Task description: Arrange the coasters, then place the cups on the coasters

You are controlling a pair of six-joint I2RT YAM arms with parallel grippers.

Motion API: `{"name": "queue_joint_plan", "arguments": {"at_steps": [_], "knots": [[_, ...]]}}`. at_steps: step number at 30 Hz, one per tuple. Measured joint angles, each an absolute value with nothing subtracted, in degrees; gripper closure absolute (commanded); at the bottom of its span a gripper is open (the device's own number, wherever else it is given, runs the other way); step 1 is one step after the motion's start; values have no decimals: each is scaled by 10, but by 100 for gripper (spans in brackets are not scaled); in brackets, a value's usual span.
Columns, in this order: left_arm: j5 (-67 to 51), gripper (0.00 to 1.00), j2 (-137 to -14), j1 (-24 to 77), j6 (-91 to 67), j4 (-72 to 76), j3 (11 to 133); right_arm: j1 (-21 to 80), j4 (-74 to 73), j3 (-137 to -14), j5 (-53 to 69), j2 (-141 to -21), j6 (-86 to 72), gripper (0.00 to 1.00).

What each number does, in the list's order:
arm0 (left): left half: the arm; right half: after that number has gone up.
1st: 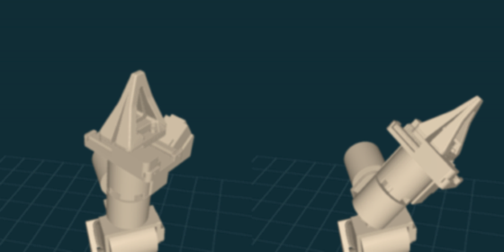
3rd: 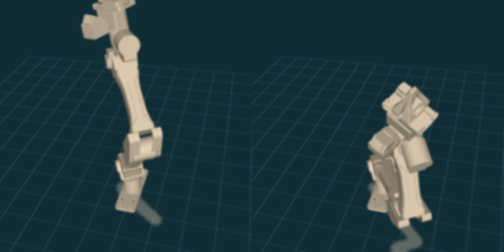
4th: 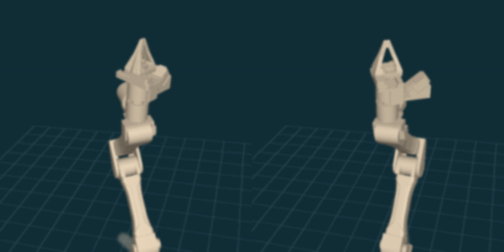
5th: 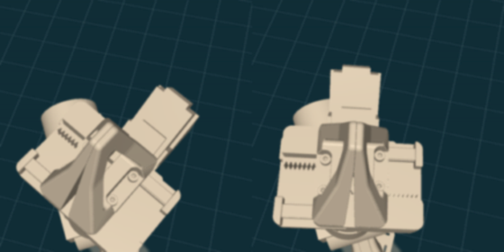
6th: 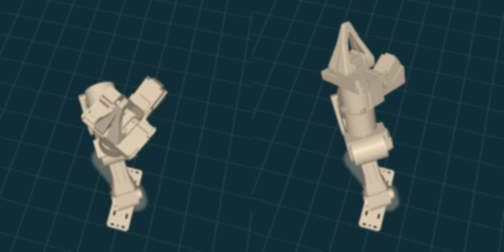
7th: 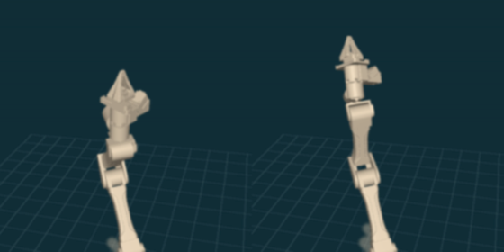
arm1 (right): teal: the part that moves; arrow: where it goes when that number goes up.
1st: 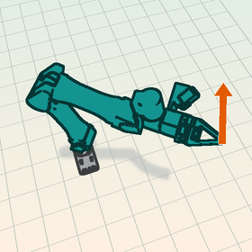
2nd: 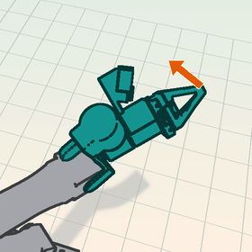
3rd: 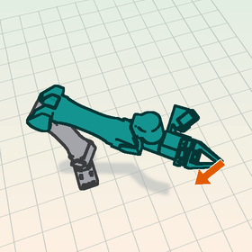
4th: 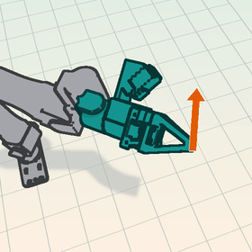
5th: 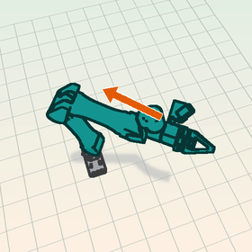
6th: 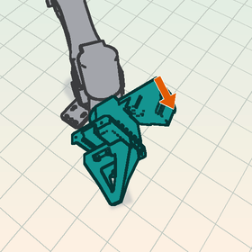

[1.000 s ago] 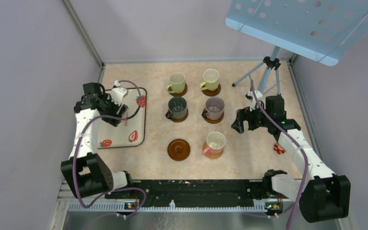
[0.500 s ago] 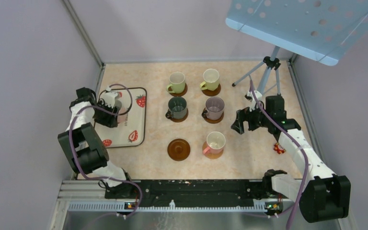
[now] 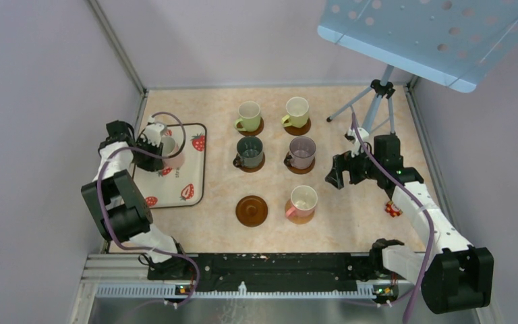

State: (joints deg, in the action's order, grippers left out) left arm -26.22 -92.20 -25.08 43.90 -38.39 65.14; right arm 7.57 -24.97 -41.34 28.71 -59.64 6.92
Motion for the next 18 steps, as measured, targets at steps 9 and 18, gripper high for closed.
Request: {"name": "queue_joint_plan", "arguments": {"at_steps": [9,18], "knots": [[-319,100,-815,-235,412,-454,652,76,-249,-413,287,-598,69,5],[-389,100,-678,-153,407,-533,653,76,-249,-413,288,-606,64,5]]}}
